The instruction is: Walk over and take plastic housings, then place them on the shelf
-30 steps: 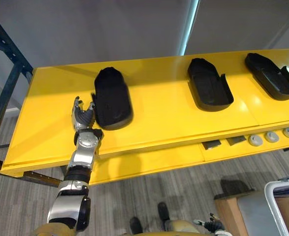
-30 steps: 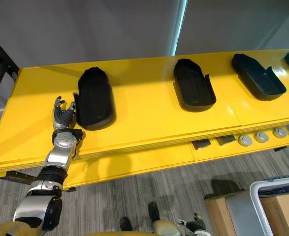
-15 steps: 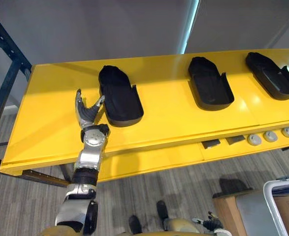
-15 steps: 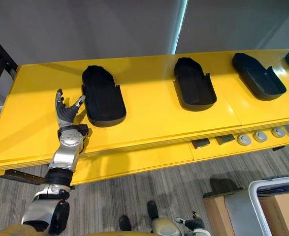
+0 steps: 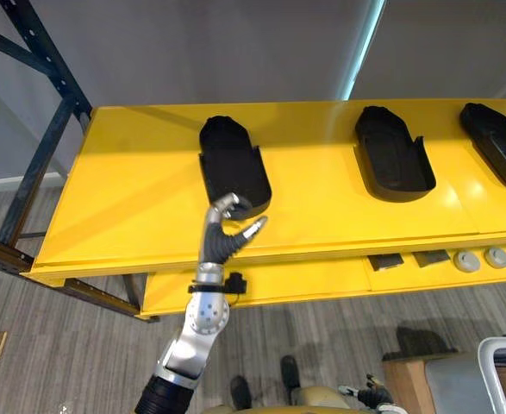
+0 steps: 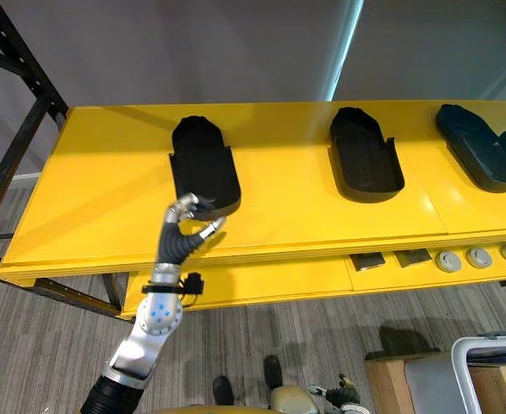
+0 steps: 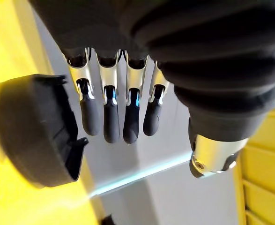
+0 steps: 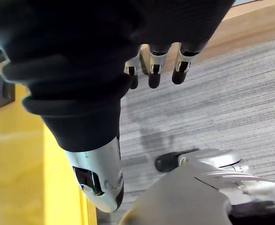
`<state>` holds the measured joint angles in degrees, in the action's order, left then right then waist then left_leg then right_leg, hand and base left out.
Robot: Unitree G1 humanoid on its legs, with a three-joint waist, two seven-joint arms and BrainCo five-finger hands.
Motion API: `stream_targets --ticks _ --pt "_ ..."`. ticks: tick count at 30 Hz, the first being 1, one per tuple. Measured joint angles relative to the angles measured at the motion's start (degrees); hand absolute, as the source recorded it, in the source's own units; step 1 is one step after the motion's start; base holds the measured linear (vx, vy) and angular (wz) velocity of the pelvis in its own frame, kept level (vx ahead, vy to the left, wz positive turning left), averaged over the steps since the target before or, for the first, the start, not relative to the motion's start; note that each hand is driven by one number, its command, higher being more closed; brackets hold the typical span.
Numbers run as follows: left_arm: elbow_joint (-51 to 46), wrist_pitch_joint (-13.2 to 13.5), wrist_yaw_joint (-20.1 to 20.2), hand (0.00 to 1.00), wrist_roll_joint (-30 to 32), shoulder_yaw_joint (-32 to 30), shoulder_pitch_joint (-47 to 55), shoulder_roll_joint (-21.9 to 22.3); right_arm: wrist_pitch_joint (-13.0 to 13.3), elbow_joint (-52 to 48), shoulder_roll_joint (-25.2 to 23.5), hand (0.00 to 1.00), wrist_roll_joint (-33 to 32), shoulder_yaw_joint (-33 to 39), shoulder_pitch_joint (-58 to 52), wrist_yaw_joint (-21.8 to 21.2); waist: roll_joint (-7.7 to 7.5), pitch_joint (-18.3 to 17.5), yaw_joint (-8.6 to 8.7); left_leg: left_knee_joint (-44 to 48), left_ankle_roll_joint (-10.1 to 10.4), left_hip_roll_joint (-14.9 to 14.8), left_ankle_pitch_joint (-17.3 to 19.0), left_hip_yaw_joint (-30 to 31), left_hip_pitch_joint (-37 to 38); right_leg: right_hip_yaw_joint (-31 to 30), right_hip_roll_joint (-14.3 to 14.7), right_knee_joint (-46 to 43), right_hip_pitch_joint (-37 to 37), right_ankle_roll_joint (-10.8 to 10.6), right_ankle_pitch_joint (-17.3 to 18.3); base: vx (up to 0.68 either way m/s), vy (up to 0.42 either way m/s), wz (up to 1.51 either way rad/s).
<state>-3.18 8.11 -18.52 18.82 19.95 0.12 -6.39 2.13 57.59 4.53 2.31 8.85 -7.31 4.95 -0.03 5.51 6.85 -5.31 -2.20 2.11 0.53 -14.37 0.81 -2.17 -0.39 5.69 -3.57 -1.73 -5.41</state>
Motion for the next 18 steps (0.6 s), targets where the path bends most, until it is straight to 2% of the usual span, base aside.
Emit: stream_targets --ticks 6,11,13,16,18 --pt "7.8 -0.9 0.8 1.00 2.3 0.2 -1.5 0.0 -0.2 0.0 0.3 0.00 0.0 -0.4 0.1 0.1 0.31 -0.2 0.12 0.0 0.2 -0.2 -0.1 0.0 0.0 0.0 0.2 0.0 -0.1 0.0 0.0 -0.03 -0.039 0.00" --pt "10.2 -1.2 0.6 1.00 4.4 0.0 -4.2 0.2 -0.4 0.1 0.4 0.00 0.0 -0.4 0.0 0.2 0.44 -0.7 0.19 0.0 0.2 -0.1 -0.1 -0.3 0.1 -0.2 0.2 0.0 -0.1 0.0 0.0 -0.04 -0.026 -0.03" --pt "12.9 -2.2 0.4 1.00 4.7 -1.0 -6.4 0.2 -0.6 0.1 0.4 0.00 0.0 -0.4 -0.1 0.2 0.64 -1.3 0.37 0.0 0.2 -0.1 -0.1 -0.8 0.2 -0.8 0.2 0.0 -0.1 0.0 0.0 -0.05 -0.032 -0.13" --pt "15.4 -3.6 -0.6 1.00 5.1 -3.3 -8.7 0.1 -0.6 0.0 0.4 0.00 0.0 -0.3 0.0 0.2 0.68 -1.4 0.82 0.0 0.2 -0.2 -0.1 -1.5 0.4 -1.3 0.3 0.2 -0.2 0.1 -0.1 -0.05 -0.036 -0.13" --pt "16.6 -4.2 -0.7 1.00 5.7 -4.7 -10.0 -0.1 -0.5 0.0 0.3 0.00 0.0 -0.3 0.2 0.2 0.68 -1.4 1.77 0.0 0.2 -0.2 -0.1 -1.6 0.4 -1.4 0.3 0.2 -0.2 0.1 -0.1 -0.03 -0.034 -0.02"
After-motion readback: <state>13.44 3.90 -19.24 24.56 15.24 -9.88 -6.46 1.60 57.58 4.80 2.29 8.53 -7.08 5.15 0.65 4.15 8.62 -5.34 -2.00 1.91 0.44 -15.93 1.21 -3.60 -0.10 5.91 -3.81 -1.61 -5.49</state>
